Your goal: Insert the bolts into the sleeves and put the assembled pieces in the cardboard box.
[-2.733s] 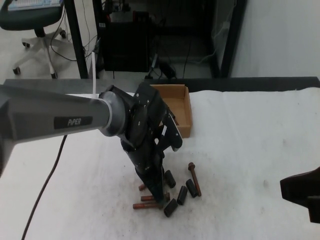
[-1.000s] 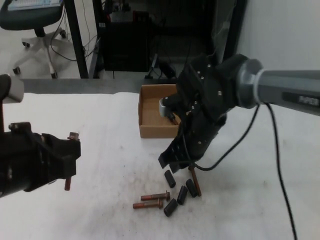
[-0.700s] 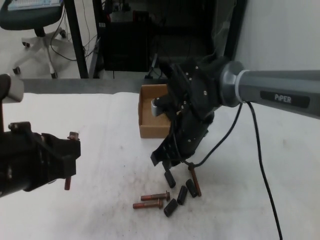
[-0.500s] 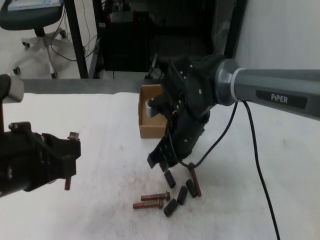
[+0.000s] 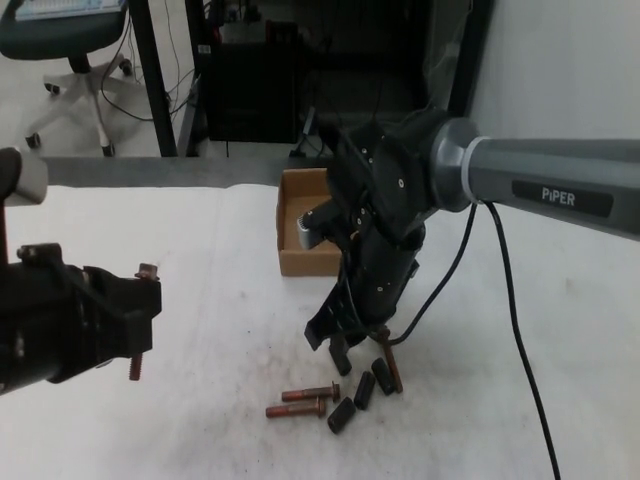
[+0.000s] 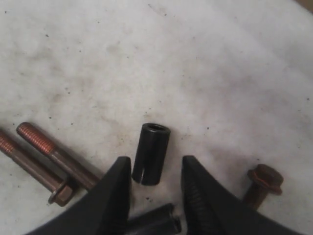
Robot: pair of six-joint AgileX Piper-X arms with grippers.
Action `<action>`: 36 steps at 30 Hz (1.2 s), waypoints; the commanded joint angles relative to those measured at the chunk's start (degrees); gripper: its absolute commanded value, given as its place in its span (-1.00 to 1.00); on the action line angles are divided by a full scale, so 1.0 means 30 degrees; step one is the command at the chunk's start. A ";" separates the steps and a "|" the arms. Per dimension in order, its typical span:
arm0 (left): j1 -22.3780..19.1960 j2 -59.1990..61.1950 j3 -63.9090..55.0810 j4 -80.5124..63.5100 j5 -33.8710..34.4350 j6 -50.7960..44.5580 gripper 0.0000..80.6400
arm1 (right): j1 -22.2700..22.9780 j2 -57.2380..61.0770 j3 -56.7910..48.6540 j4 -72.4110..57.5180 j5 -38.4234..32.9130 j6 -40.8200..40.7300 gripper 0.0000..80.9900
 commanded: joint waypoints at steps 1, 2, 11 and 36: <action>0.0053 -0.0216 -0.0059 -0.0283 0.0103 0.0017 -0.99 | -0.0020 0.0359 -0.0147 -0.0125 0.0018 -0.0184 -0.17; 0.0053 -0.0216 -0.0059 -0.0283 0.0103 0.0017 -0.99 | -0.0020 0.0493 -0.0147 -0.0046 0.0018 -0.0184 -0.17; 0.0053 -0.0216 -0.0059 -0.0283 0.0103 0.0017 -0.99 | -0.0020 0.1040 -0.0147 -0.0353 0.0018 -0.0184 -0.17; 0.0053 -0.0216 -0.0059 -0.0283 0.0103 0.0871 -0.99 | -0.0020 0.2085 -0.0147 0.1253 0.0018 -0.2128 -0.17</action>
